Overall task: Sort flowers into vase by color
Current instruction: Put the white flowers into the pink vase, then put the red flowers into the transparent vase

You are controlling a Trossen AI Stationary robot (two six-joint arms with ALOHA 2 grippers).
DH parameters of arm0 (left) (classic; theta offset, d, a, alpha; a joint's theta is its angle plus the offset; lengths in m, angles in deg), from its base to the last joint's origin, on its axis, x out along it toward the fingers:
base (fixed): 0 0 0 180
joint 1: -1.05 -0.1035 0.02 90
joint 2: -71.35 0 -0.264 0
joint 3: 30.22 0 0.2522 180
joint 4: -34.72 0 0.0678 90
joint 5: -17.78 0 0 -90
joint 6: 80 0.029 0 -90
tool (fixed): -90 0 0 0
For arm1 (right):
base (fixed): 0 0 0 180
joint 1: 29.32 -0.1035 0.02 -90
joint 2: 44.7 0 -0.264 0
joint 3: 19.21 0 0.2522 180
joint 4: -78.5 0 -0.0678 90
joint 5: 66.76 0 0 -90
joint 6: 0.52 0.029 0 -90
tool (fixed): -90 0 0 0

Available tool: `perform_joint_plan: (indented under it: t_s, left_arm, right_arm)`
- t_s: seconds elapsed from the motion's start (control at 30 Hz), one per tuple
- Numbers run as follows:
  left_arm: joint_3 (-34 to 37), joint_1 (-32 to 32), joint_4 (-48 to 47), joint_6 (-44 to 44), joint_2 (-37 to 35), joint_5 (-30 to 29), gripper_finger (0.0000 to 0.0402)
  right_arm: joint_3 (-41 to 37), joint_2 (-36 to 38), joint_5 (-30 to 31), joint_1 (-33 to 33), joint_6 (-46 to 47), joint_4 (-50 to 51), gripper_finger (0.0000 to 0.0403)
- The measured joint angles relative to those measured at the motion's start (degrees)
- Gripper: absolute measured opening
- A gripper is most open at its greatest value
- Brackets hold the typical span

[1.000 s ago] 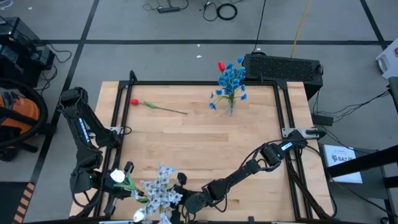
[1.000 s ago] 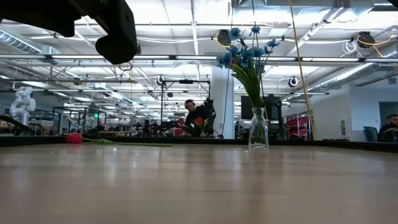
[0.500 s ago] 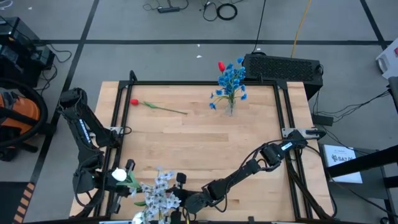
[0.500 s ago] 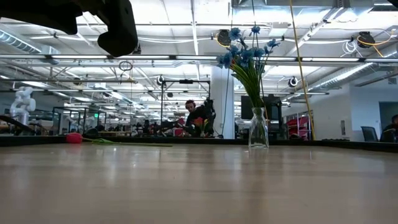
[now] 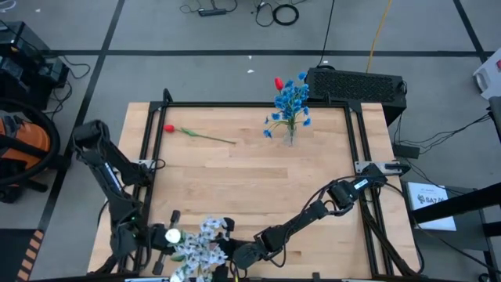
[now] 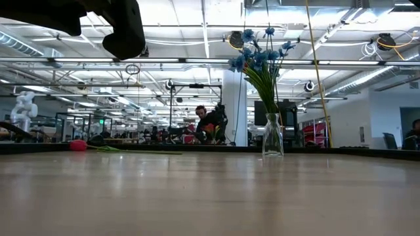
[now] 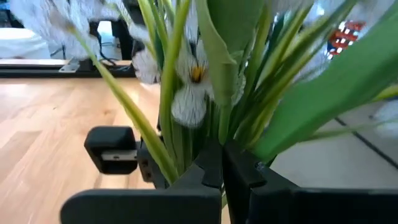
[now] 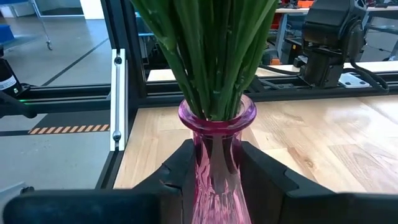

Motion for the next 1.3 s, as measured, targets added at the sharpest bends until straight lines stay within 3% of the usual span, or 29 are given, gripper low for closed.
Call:
perform_joint_plan:
  t_s: [0.47, 0.87, 1.03, 1.3]
  left_arm:
    - [0.5, 0.1, 0.3, -5.8, 6.6, -1.8, 0.0004]
    - [0.5, 0.1, -1.0, -9.4, 6.6, -1.8, 0.0103]
    - [0.6, 1.4, -4.3, -9.0, 3.8, -1.0, 0.0128]
    - [0.6, 4.5, -10.1, -9.0, -3.6, -0.6, 0.0130]
  right_arm:
    - [0.0, 0.0, -0.2, -0.1, 0.2, -0.1, 0.0095]
    - [0.0, 0.0, -0.2, 0.0, 1.5, -0.1, 0.0095]
    - [0.0, 0.0, -2.5, 0.1, 1.3, -0.2, 0.0100]
    - [0.0, 0.0, -2.5, 0.1, 1.6, -0.2, 0.0139]
